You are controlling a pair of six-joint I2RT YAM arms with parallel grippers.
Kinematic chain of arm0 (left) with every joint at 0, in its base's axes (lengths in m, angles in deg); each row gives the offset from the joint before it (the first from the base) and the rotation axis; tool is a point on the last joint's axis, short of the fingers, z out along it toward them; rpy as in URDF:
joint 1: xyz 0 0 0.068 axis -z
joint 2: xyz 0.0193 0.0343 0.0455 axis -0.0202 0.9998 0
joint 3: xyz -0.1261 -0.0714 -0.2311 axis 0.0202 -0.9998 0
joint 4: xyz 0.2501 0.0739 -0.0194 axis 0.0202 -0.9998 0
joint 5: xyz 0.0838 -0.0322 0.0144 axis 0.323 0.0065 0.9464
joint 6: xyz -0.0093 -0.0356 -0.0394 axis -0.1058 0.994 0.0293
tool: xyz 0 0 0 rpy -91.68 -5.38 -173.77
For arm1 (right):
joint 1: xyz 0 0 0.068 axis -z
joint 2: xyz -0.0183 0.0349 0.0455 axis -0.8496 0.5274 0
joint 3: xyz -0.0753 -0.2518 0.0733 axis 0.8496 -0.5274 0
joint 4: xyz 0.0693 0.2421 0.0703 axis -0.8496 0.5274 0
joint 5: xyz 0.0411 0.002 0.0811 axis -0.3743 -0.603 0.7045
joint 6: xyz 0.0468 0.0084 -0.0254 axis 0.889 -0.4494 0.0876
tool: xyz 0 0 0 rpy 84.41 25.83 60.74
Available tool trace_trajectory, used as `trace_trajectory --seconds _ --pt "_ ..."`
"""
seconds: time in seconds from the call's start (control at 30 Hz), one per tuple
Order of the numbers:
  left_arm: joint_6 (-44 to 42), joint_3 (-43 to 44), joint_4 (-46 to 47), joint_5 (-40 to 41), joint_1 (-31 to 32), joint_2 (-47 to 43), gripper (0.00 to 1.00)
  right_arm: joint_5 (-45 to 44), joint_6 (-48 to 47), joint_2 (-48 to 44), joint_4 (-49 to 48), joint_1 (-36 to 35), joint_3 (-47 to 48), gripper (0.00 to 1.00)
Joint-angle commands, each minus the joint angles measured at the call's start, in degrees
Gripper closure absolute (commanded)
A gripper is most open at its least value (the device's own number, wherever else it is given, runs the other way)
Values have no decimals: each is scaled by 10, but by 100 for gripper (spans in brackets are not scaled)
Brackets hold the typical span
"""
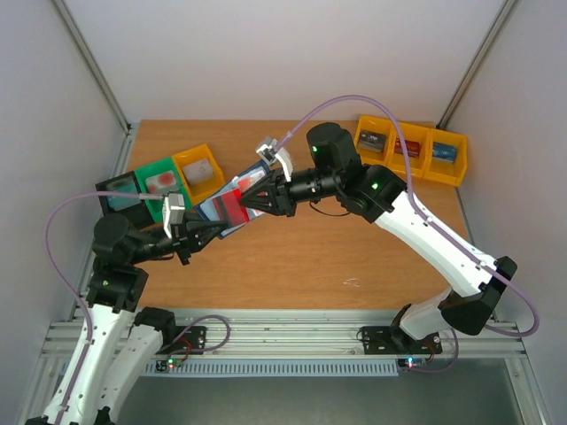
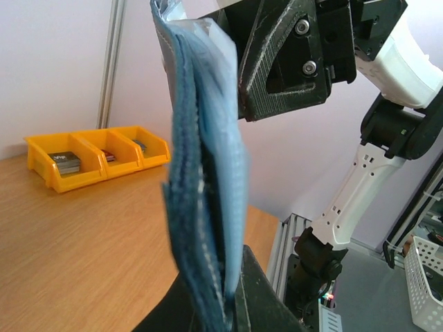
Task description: Take the credit cards out of the card holder
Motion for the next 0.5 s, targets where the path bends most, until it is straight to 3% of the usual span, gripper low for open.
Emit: trace_trajectory --seconds 0.0,0.2,0.4,0.47 --pt "-4 13 63 -40 2 -4 100 25 6 17 -18 -5 -3 79" --pt "0 13 61 -43 2 -6 100 59 0 18 -28 -10 0 98" --pt "2 13 58 -41 2 -5 100 71 -12 10 -20 -10 0 99" --pt "4 12 59 -42 2 -6 94 68 -20 7 -13 -10 1 99"
